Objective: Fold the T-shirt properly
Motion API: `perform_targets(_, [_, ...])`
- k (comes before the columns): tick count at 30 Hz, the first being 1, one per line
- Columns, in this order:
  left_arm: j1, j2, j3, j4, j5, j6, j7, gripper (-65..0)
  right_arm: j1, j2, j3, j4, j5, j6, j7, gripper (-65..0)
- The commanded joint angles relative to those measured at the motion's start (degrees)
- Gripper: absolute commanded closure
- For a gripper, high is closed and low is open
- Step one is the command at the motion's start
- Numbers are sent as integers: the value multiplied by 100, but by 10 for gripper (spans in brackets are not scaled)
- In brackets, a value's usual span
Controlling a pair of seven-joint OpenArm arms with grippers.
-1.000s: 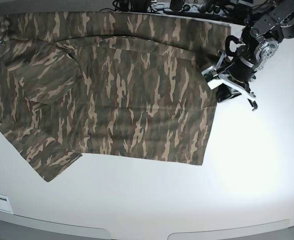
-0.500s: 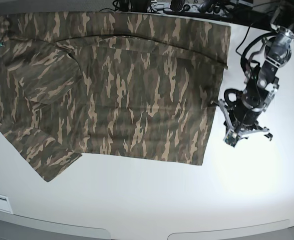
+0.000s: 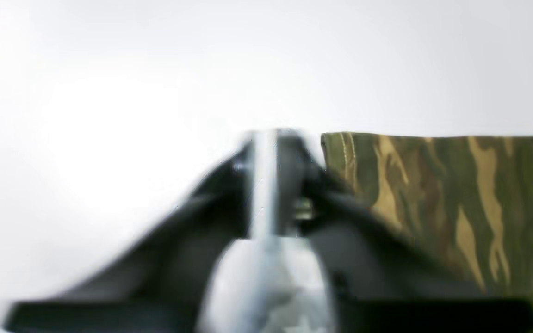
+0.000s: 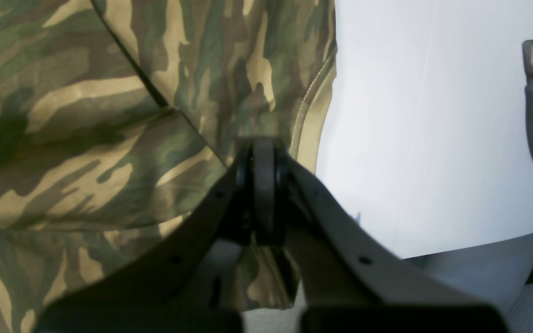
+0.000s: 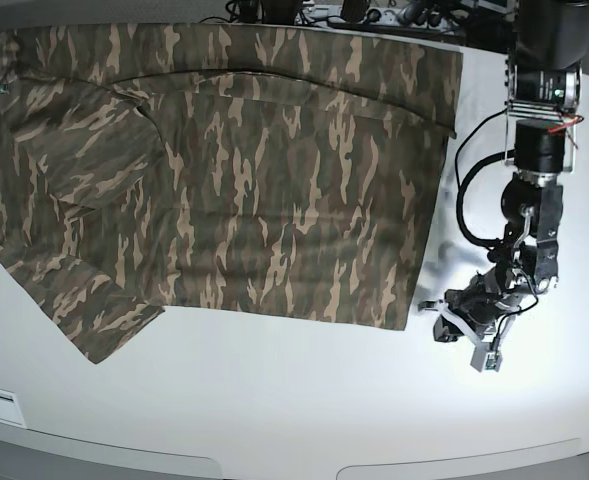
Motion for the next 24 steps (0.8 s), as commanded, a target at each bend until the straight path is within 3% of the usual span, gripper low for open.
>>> perform_targets(1, [-306,17,-35,-151,-160,-103,-98,-227,0,122,79,81,-22,-17,87,0])
perform_targets(3, [-487,168,-28,-584,-444,-273,197,-309,0,122,79,81,-24,-20,85,0])
perform_targets(6, [-640,393,-26,-1005,-697,-542,879,-312,0,122,79,81,-24,-22,85,-32])
perform_targets(9, [-584,575,-24,-1156,-772,-728,1080,-312,0,125,79,81,-24,-22,85,-89])
perform_targets(18, [-470,758,-26,-1167,-1287,-841,2002,-307,0,122,79,81,-24,-24,87,-93])
perform_targets(20, [-470,752,-26,-1165,-1281,-837,1998,-222,0,122,79,81,-24,-26,90,-93])
perform_targets(22, [-470,754,-26,-1165,-1281,-837,2000,-44,7,125,79,81,-24,-26,153,-93])
perform_targets(23, [-468,754,-26,-1165,-1281,-837,1998,0,50,122,79,81,-22,-26,214,-93])
perform_targets(24, [-470,754,-26,-1165,-1279,-837,1996,0,140,122,79,81,-24,-31,238,-93])
